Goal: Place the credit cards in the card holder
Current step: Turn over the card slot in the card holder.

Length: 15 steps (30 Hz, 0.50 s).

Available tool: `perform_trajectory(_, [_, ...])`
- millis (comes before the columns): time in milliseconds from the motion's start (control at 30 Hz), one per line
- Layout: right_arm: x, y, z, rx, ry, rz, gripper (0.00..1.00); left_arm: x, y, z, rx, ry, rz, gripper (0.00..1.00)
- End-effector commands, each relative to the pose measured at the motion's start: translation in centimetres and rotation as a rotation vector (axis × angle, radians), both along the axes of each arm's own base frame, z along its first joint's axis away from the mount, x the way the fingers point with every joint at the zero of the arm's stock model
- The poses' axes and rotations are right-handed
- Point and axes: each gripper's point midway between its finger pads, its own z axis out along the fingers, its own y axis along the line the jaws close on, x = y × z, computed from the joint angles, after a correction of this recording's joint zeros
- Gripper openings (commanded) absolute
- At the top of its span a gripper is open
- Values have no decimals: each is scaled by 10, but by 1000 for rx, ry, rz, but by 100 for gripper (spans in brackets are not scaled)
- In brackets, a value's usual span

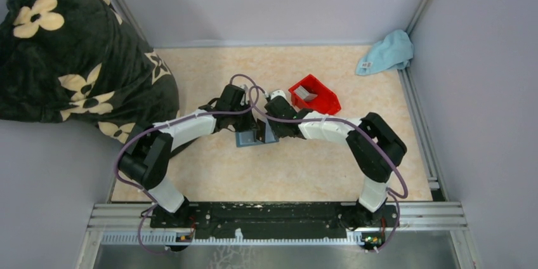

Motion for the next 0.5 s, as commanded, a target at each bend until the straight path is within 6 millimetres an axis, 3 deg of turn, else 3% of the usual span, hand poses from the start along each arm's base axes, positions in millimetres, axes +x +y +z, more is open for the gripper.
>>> perform_trajectory(0, [17, 10, 8, -18, -84, -3, 46, 0, 5, 2, 9, -20, 31, 0])
perform_trajectory(200, [19, 16, -4, -29, -104, 14, 46, -1, 4, -4, 9, -2, 33, 0])
perform_trajectory(467, [29, 21, -4, -49, -197, 9, 46, -2, 5, -11, 20, 11, 32, 0])
